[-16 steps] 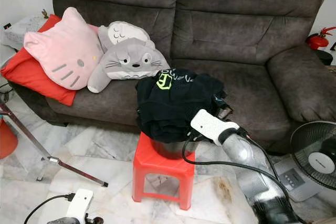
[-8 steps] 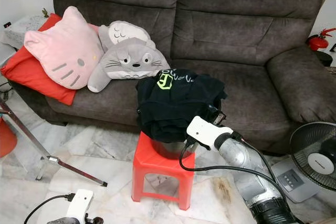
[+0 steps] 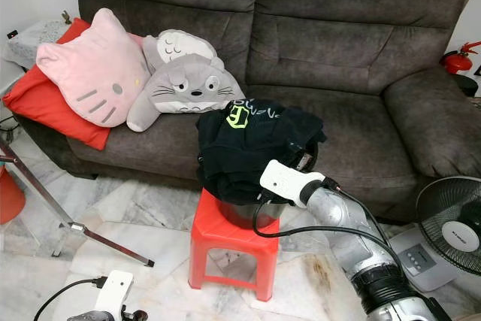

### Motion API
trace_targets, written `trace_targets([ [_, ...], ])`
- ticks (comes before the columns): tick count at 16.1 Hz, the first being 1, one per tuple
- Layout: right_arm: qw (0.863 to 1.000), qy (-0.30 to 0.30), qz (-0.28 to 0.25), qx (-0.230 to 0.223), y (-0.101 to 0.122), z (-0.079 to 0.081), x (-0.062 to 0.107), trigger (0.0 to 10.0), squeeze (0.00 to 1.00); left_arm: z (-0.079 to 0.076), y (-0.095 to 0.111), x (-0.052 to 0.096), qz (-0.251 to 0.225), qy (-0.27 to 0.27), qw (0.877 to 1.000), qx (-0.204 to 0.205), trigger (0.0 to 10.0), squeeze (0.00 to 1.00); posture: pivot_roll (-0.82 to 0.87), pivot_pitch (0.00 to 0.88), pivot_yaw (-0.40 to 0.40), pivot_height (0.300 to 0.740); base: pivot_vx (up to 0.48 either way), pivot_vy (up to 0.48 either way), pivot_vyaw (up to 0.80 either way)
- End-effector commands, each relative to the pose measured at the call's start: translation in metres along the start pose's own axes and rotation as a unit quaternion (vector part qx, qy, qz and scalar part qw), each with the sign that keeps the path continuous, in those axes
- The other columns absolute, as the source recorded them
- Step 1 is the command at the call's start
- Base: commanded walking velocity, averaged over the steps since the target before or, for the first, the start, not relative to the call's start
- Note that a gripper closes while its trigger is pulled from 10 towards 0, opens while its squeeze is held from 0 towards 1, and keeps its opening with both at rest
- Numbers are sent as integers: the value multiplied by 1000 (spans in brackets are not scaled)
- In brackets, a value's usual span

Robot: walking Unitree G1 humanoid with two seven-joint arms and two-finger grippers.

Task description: Hang hanger

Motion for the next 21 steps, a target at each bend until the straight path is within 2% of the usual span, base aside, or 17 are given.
trace_targets([
  [1, 1000, 4, -6, 11, 2, -3, -2, 10000, 0, -3, -2, 0, 5, -1, 1000, 3, 10000, 0, -164, 0, -49, 740, 0, 0, 0],
  [4, 999, 22, -6, 22, 0, 2, -4, 10000, 0, -3, -2, 0, 5, -1, 1000, 2, 10000, 0, -162, 0, -49, 740, 0, 0, 0],
  [8, 999, 30, -13, 36, 4, 2, -9, 10000, 0, -2, -1, 0, 5, 0, 1000, 1, 10000, 0, -160, 0, -47, 740, 0, 0, 0],
  [13, 997, 1, -44, 59, 19, -6, -18, 10000, 0, -2, -1, 0, 4, 3, 1000, 1, 10000, 0, -154, 0, -48, 740, 0, 0, 0],
  [19, 994, -38, -76, 71, 32, -20, -18, 10000, 0, -1, -1, 0, 4, 4, 1000, 0, 10000, 0, -155, 0, -48, 740, 0, 0, 0],
  [21, 994, -34, -72, 75, 32, -18, -17, 10000, 0, -2, -1, 0, 4, 2, 1000, 2, 10000, 0, -153, 0, -50, 740, 0, 0, 0],
])
Point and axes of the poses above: a point about 5 cm out from each wrist's last joint towards the gripper, its own x axis pointing back from the gripper into the wrist, its own y axis along the axis of the wrist's last joint, z = x × y, the point moved 2 cm from there along -x, pointing out of the wrist towards the gripper, and after that the axes turned 12 degrees about -x, right-handed, at the moved point
